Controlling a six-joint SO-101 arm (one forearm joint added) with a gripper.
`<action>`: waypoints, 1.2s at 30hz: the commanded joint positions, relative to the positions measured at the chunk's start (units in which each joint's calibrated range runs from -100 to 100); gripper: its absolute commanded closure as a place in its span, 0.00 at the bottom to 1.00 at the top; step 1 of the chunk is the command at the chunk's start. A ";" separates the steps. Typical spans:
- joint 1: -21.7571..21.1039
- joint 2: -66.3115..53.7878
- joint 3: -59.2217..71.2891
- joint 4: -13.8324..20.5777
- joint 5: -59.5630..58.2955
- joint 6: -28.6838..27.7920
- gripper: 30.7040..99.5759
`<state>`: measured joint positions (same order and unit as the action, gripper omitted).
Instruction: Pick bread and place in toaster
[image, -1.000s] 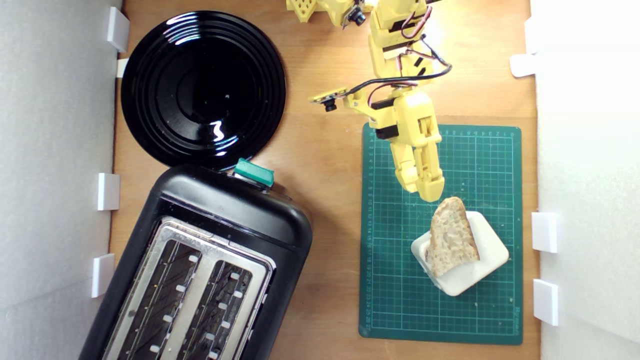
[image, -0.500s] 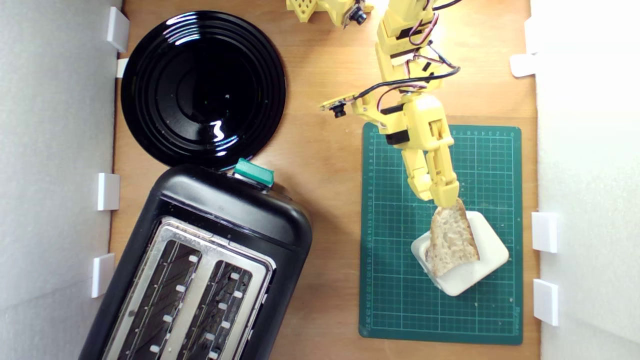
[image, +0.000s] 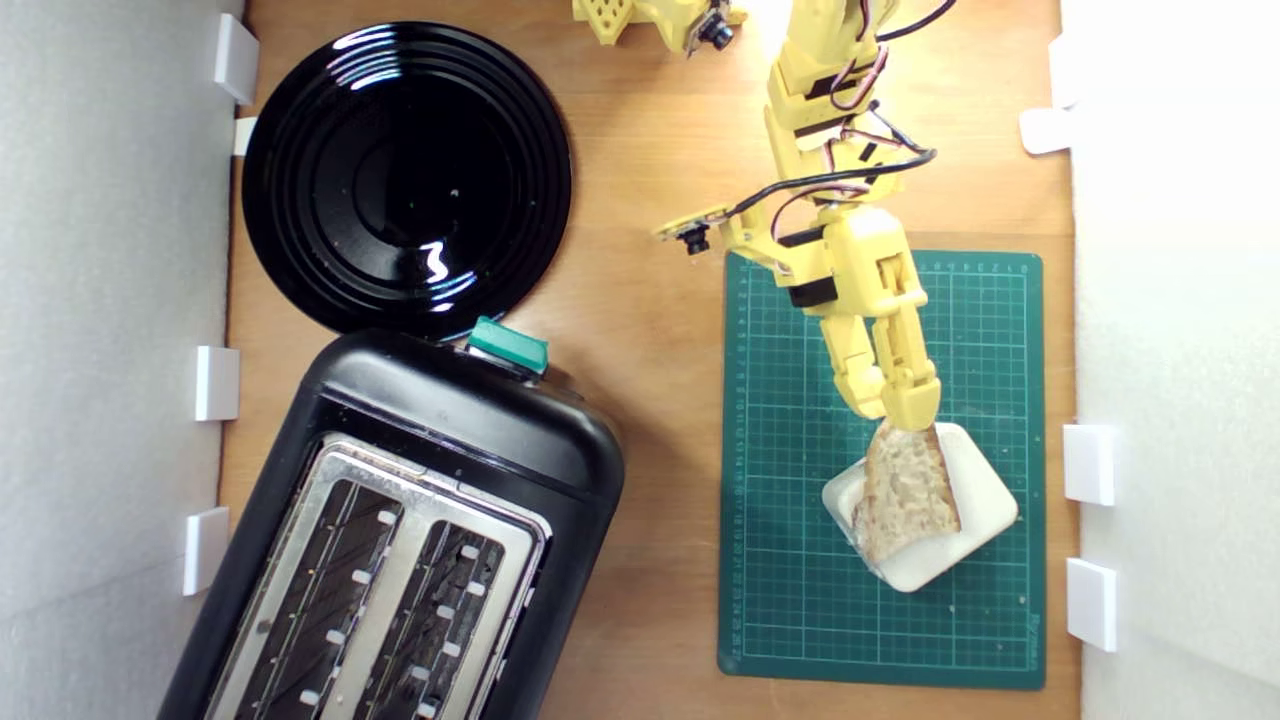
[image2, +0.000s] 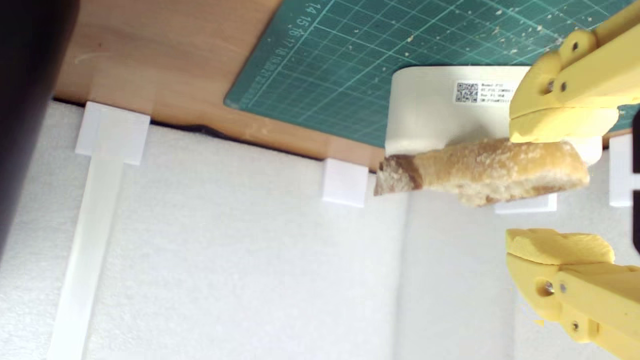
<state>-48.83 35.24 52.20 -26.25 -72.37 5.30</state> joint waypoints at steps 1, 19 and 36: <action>-0.64 -0.13 -2.85 -0.13 -1.26 0.32 0.35; -0.08 0.70 -4.85 -0.04 -1.26 0.32 0.36; 0.08 3.78 -7.85 0.05 -1.69 0.32 0.36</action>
<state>-48.83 39.94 46.65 -26.79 -72.37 5.30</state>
